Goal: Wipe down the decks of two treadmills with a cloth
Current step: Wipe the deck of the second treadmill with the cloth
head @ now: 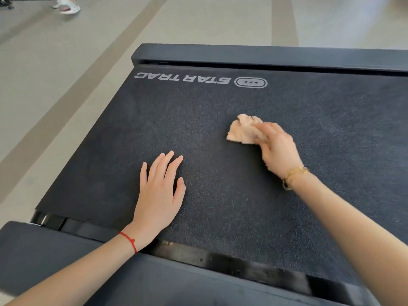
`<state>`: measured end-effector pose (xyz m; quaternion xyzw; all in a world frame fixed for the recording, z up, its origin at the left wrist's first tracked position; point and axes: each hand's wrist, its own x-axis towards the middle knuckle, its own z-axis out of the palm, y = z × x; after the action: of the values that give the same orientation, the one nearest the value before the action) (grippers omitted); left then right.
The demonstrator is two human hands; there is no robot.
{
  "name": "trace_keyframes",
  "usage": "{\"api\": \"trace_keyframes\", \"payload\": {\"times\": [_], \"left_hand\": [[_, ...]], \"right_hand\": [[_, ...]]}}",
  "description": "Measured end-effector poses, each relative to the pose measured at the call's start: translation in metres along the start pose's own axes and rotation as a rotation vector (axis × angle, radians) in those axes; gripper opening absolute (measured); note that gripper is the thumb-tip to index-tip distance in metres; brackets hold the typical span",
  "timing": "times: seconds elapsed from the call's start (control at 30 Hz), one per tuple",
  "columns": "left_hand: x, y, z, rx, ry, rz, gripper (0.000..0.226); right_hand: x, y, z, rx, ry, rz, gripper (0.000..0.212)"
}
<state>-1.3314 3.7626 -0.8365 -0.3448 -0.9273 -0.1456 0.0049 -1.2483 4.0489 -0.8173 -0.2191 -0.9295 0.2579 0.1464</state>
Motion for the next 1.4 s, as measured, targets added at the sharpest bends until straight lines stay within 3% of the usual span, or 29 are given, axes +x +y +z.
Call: {"api": "trace_keyframes", "payload": {"times": [0.17,0.37,0.5,0.6,0.7,0.83,1.03,1.17,1.23,1.4], "left_hand": [[0.003,0.001,0.001,0.036,0.011,0.001,0.057],[0.003,-0.001,0.001,0.032,0.006,0.006,0.055],[0.004,-0.002,0.001,0.026,-0.001,0.007,0.056],[0.004,-0.002,0.001,0.018,-0.001,0.01,0.055],[0.003,-0.002,0.002,0.025,0.003,0.006,0.055],[0.003,-0.002,0.003,0.04,0.016,0.003,0.055],[0.002,0.0,0.002,0.021,0.031,0.007,0.05],[0.002,0.0,0.001,0.013,0.025,0.004,0.047],[0.002,0.002,0.0,0.008,0.023,0.006,0.048],[0.0,0.006,-0.002,0.027,0.012,0.0,0.049]], "right_hand": [[0.061,-0.006,0.012,0.006,0.129,0.208,0.046],[0.055,-0.055,0.049,0.081,-0.073,-0.021,0.047],[0.042,-0.04,0.037,0.078,-0.181,-0.169,0.044],[0.047,-0.003,0.01,0.016,-0.076,-0.067,0.046],[0.057,0.039,-0.018,-0.066,0.074,0.163,0.047],[0.049,0.04,-0.016,-0.041,0.173,0.286,0.046],[-0.022,-0.015,0.008,0.113,-0.015,0.011,0.046],[-0.076,-0.014,0.002,0.155,-0.16,-0.207,0.045],[-0.084,0.005,-0.014,0.128,-0.131,-0.155,0.046],[-0.074,0.042,-0.042,0.063,0.146,0.201,0.044]]}}
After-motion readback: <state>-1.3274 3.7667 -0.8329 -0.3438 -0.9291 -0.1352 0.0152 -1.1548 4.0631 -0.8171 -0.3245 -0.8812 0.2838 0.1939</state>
